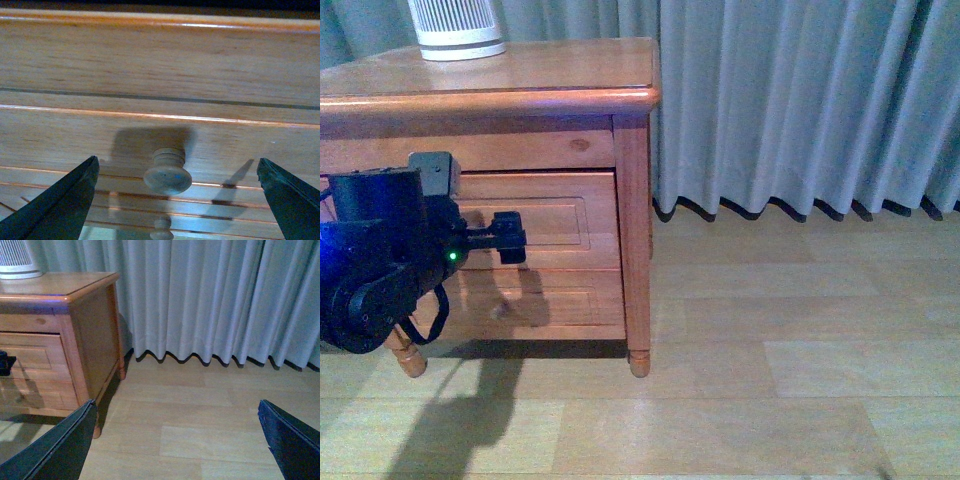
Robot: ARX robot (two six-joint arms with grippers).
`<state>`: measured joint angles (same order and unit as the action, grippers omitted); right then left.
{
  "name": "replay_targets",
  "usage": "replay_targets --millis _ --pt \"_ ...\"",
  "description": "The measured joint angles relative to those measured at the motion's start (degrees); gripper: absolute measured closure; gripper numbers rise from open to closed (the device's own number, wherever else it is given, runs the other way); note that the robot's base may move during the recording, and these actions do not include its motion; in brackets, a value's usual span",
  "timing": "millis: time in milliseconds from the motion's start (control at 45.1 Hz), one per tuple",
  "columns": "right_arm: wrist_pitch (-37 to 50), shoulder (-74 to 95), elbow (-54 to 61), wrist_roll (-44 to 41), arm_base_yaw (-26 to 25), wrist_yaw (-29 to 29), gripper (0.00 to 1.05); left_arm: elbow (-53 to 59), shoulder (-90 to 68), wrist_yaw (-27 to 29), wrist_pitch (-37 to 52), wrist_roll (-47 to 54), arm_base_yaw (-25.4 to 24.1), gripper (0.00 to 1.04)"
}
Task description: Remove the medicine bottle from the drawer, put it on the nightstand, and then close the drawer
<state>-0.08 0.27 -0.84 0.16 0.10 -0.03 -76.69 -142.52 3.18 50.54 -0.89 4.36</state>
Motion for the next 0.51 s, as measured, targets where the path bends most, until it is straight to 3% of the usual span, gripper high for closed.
replay_targets --millis 222,422,511 --pt "0.00 0.00 0.00 0.00 0.00 0.00 0.07 -0.24 -0.74 -0.33 0.02 -0.04 -0.02 0.09" --pt "0.00 0.00 0.00 0.00 0.00 0.00 0.07 -0.57 -0.85 -0.42 0.11 -0.66 -0.15 0.43" --pt "0.00 0.00 0.00 0.00 0.00 0.00 0.07 -0.57 -0.85 -0.33 0.20 -0.76 -0.33 0.62"
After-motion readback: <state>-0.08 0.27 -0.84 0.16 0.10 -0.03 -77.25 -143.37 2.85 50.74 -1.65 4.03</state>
